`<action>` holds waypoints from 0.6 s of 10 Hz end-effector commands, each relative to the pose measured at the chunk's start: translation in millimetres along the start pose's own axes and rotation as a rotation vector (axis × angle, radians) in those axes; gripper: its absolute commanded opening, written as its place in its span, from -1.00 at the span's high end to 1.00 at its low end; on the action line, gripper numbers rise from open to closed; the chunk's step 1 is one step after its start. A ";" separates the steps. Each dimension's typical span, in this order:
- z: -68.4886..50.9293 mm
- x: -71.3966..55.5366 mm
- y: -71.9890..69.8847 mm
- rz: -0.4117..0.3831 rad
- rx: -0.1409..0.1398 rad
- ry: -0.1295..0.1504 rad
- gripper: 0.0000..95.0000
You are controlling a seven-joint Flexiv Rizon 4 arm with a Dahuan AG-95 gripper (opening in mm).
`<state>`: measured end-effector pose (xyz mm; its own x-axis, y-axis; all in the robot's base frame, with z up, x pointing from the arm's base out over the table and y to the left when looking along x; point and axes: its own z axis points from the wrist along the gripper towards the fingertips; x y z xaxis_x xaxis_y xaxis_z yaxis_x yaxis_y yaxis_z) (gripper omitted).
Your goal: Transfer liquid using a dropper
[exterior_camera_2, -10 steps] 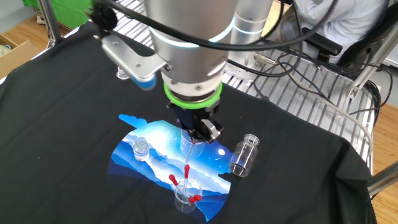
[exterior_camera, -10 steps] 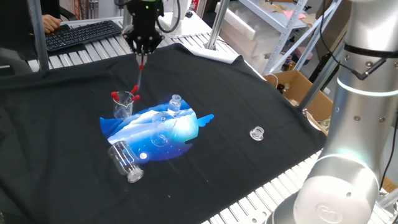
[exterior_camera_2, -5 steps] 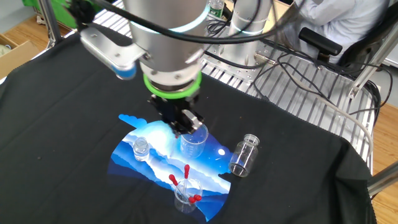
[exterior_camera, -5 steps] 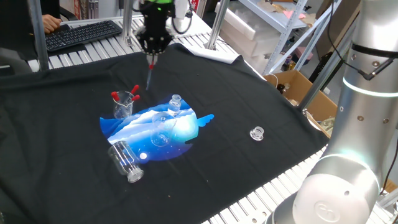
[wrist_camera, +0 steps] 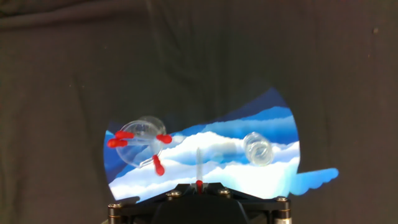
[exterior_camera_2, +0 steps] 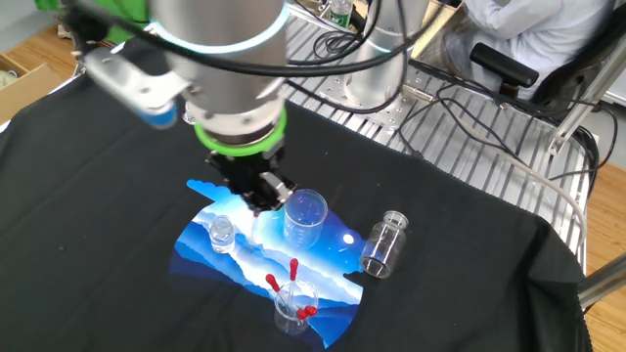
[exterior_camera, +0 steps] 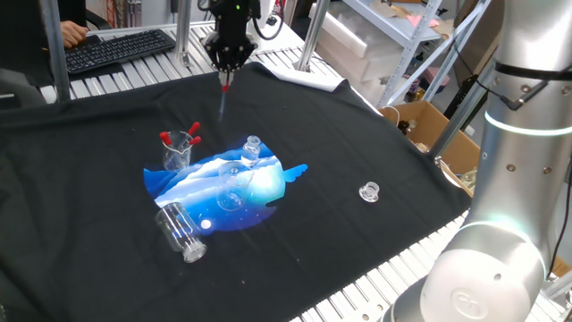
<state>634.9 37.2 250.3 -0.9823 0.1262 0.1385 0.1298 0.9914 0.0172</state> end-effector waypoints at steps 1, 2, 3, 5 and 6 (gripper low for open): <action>2.0 -0.1 -4.3 -0.005 0.001 -0.009 1.00; 1.9 -0.3 -4.4 -0.001 -0.001 -0.008 1.00; 1.9 -0.3 -4.4 0.007 -0.004 -0.007 1.00; 1.9 -0.3 -4.4 0.046 0.023 -0.018 1.00; 1.9 -0.3 -4.4 0.064 0.035 -0.025 1.00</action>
<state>634.9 33.3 248.6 -0.9765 0.1754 0.1253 0.1757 0.9844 -0.0088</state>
